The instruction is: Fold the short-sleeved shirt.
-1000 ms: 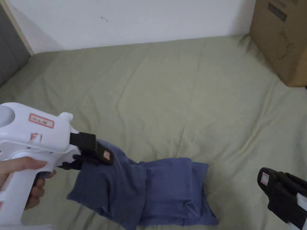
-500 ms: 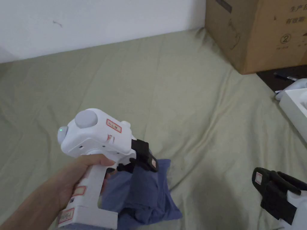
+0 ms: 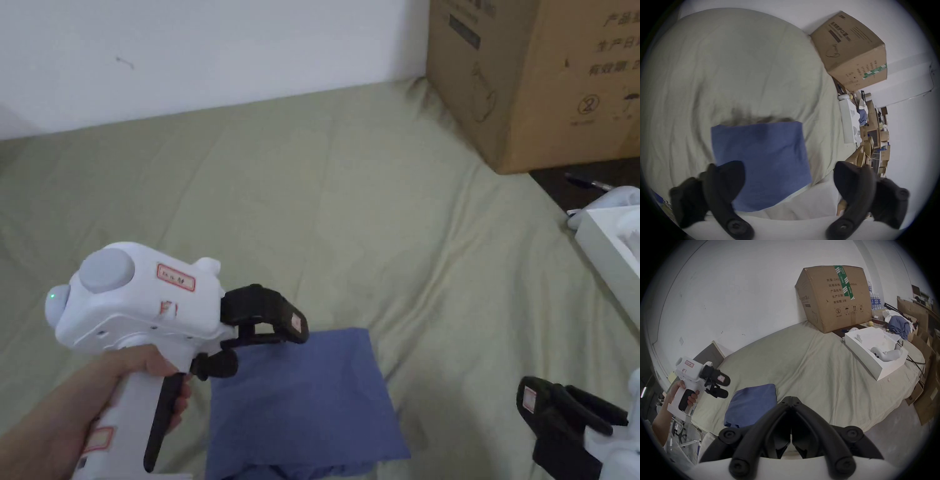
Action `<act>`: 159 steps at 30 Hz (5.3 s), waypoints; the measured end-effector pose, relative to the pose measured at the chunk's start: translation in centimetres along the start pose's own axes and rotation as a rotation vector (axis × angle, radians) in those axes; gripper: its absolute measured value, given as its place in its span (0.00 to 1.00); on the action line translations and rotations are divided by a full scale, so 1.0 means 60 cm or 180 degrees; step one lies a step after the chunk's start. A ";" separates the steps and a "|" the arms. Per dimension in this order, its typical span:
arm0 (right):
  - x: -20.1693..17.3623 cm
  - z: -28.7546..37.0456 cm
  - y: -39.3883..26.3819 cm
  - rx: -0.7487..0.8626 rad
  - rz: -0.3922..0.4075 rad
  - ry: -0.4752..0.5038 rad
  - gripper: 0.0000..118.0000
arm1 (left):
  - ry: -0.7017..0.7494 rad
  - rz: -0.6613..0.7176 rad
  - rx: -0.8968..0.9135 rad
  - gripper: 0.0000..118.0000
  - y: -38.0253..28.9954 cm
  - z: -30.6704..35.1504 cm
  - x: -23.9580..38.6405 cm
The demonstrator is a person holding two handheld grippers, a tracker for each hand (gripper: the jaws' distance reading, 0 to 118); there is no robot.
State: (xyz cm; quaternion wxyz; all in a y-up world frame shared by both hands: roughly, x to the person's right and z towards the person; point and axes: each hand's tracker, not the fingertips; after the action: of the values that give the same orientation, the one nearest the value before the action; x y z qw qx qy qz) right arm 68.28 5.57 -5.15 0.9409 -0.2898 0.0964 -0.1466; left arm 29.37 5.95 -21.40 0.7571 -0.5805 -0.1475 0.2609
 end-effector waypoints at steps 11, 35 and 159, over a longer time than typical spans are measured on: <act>-0.002 0.000 0.005 -0.0055 0.0107 -0.0015 0.00 | -0.0119 -0.0137 -0.0029 0.00 -0.015 -0.113 -0.021; -0.077 -0.055 -0.006 -0.0234 0.0334 0.0200 0.00 | -0.0418 -0.0510 0.0196 0.00 -0.057 -0.053 0.027; -0.301 0.050 0.087 0.1279 0.0929 0.0047 0.00 | 0.1755 -0.0978 0.3748 0.76 -0.308 0.261 0.114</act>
State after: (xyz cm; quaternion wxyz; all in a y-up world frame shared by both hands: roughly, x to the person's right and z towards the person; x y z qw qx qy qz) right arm 53.26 17.25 -3.94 0.9901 -0.0788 0.1130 -0.0275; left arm 30.89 18.89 0.14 0.9862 -0.0881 0.1374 0.0292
